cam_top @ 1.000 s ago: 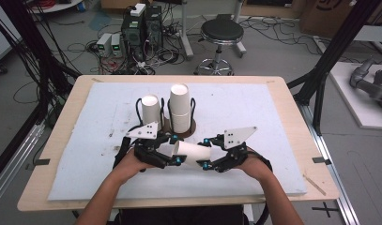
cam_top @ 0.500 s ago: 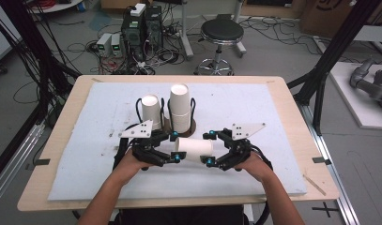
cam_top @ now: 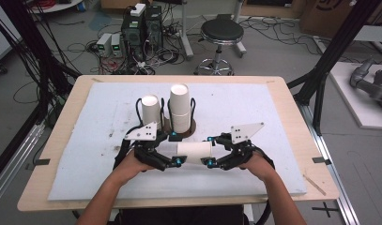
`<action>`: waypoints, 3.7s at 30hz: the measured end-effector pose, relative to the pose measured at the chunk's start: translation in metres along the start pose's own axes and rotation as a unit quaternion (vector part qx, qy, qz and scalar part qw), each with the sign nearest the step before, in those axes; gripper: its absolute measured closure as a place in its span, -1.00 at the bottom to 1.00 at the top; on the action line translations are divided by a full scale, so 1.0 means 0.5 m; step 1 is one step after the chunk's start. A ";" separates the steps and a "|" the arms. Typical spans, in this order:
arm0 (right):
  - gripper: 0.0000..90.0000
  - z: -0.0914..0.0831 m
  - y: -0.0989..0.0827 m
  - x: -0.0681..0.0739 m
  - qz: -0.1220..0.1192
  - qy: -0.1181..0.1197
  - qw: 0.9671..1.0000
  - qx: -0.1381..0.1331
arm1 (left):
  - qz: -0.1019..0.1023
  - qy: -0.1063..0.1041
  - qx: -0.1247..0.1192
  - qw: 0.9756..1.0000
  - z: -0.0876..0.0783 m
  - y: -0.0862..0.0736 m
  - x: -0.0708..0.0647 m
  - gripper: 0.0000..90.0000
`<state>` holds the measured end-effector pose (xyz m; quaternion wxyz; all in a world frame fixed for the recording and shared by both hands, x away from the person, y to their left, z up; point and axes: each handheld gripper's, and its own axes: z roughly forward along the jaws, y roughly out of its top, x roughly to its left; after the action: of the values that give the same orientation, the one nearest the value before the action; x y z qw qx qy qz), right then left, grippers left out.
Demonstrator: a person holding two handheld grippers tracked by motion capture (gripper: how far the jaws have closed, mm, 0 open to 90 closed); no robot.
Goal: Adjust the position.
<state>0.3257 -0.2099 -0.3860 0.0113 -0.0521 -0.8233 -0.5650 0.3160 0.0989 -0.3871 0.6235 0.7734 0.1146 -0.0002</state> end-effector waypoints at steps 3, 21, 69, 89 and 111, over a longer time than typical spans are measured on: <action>-0.12 0.003 0.007 0.004 -0.004 0.007 1.000 0.015 | 0.004 -0.012 0.010 1.000 0.008 -0.002 -0.002 -0.49; -0.64 0.008 0.000 0.001 0.046 -0.011 0.998 -0.036 | 0.020 -0.043 -0.029 0.998 0.005 -0.001 -0.001 -0.19; -0.19 -0.002 0.024 -0.002 0.062 -0.008 0.997 -0.035 | 0.009 0.016 0.009 1.000 0.019 -0.019 -0.009 -0.42; -0.59 0.013 0.026 0.004 0.087 -0.011 0.994 -0.060 | 0.018 -0.021 0.007 1.000 0.035 -0.017 -0.013 -0.19; -0.20 0.007 0.034 0.004 0.066 -0.009 0.997 -0.046 | 0.012 -0.004 0.030 0.999 0.051 -0.025 -0.016 -0.22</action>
<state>0.3255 -0.2004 -0.3712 0.0389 -0.1120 -0.7912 -0.6000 0.3098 0.0756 -0.4034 0.6003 0.7931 0.1027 0.0006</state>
